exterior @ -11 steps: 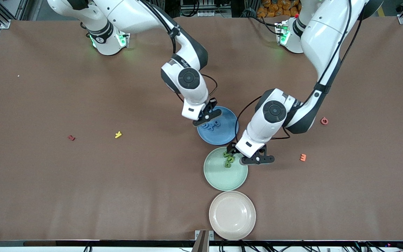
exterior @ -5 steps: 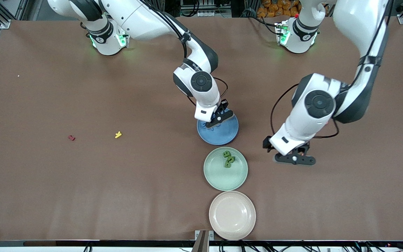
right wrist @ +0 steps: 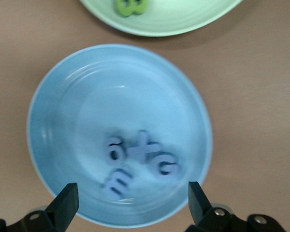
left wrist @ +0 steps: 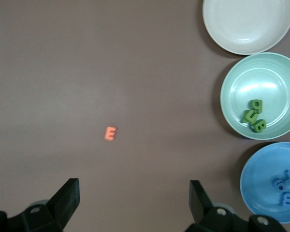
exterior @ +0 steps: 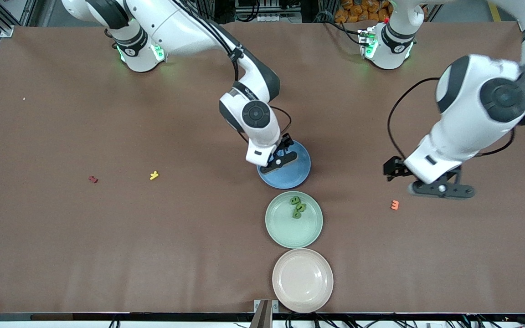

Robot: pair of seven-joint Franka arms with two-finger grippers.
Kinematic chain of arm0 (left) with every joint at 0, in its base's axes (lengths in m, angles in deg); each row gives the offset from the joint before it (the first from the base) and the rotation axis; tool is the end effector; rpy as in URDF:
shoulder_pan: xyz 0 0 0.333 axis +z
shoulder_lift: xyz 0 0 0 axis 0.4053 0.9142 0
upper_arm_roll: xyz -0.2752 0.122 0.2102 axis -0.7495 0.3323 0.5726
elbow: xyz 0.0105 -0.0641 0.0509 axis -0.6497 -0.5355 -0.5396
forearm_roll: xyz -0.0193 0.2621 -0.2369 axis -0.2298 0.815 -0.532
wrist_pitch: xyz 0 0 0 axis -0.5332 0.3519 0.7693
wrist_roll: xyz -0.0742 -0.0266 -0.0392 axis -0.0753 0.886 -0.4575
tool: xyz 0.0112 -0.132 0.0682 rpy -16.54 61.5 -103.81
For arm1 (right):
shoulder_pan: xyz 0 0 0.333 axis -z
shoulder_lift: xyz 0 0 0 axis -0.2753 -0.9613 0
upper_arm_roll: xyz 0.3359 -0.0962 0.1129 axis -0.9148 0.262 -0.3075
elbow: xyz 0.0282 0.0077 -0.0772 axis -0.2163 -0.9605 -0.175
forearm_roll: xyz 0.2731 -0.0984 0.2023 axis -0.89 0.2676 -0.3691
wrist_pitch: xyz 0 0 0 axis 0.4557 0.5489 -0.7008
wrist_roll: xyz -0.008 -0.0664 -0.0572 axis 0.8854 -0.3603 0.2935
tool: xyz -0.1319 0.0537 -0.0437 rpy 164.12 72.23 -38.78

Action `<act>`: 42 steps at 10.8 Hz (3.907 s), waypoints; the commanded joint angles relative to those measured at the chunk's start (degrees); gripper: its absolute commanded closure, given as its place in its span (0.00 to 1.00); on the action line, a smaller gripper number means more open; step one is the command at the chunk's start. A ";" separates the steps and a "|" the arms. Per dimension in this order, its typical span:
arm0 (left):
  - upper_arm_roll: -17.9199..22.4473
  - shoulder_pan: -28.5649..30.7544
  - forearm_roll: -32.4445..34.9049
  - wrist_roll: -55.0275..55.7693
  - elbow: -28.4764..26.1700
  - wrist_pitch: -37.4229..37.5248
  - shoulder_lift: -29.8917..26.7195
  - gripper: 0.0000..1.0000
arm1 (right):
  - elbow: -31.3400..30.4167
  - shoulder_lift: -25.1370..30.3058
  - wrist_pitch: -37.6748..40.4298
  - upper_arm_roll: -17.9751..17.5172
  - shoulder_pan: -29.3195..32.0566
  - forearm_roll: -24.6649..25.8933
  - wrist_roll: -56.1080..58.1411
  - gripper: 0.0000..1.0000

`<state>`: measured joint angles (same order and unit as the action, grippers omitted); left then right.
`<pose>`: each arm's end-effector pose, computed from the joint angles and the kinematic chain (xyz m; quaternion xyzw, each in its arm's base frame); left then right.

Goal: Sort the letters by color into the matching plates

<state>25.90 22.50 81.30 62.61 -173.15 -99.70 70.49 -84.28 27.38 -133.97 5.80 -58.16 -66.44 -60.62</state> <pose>0.6088 -0.1511 0.5084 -0.9976 0.0561 -0.0413 0.0067 0.5088 0.5363 0.2615 -0.9767 -0.1998 0.0263 0.0735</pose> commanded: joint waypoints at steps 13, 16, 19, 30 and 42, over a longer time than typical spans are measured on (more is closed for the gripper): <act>3.83 2.29 -4.79 -1.39 -1.62 11.83 -13.75 0.00 | 0.13 14.03 17.25 7.87 38.30 4.19 32.54 0.00; 3.75 1.68 -4.88 -1.47 -1.62 11.75 -12.35 0.00 | 0.05 18.32 22.14 10.95 38.23 4.80 31.85 0.00; 3.22 0.44 -4.97 -1.30 -1.70 10.78 -9.97 0.00 | 0.22 26.40 32.94 12.10 38.67 4.80 31.49 0.00; 6.11 2.55 -4.97 -4.46 0.05 17.52 -13.22 0.00 | -7.68 44.09 38.18 11.84 34.71 4.10 10.41 0.00; 7.35 2.38 -7.34 -3.67 -0.03 18.69 -18.92 0.00 | -2.94 41.63 38.43 15.35 33.04 4.89 5.91 0.00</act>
<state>32.80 24.72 75.95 59.66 -172.42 -81.50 53.78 -88.75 69.57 -96.07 20.60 -24.33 -62.41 -54.25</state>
